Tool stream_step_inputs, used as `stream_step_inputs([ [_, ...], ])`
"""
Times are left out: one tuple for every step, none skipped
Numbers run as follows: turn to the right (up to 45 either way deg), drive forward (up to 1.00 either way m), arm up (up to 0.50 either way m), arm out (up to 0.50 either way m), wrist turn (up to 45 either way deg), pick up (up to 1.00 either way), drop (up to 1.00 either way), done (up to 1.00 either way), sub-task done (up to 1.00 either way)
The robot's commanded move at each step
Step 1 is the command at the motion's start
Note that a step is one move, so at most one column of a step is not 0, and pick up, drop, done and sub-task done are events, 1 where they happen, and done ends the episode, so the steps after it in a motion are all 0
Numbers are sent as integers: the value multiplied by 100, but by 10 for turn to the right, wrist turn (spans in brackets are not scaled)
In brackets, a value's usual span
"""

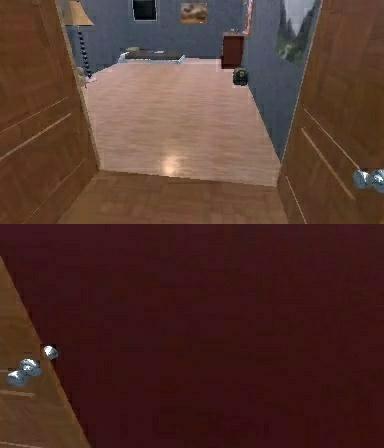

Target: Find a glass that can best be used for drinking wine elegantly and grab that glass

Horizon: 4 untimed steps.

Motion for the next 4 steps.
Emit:
stream_step_inputs([
  [0, 100, 0, 0, 0, 0, 0, 0, 0],
  [-30, 0, 0, 0, 0, 0, 0, 0, 0],
  [0, 80, 0, 0, 0, 0, 0, 0, 0],
  [-450, 0, 0, 0, 0, 0, 0, 0, 0],
])
